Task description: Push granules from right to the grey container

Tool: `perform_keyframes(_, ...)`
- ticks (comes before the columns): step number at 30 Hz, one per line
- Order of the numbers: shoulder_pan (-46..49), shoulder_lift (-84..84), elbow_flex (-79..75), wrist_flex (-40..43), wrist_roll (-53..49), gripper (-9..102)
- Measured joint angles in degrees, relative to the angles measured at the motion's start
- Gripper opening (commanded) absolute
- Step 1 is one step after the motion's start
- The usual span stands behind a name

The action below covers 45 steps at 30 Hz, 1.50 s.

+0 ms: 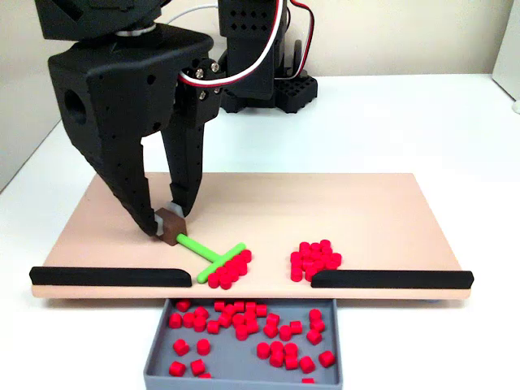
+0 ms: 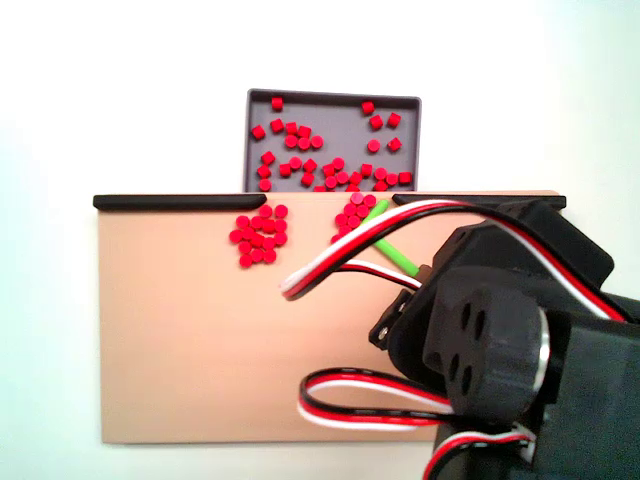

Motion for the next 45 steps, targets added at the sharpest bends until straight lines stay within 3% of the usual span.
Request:
perform_keyframes(25,0.6,4.8,0.5,0.4,-1.5,0)
perform_keyframes(33,1.2,21.2,14.9,0.9,-3.0,0)
perform_keyframes(37,1.2,27.6,20.1,1.0,5.5,0)
perform_keyframes(45,-5.7,34.6,26.3,1.0,35.0,0)
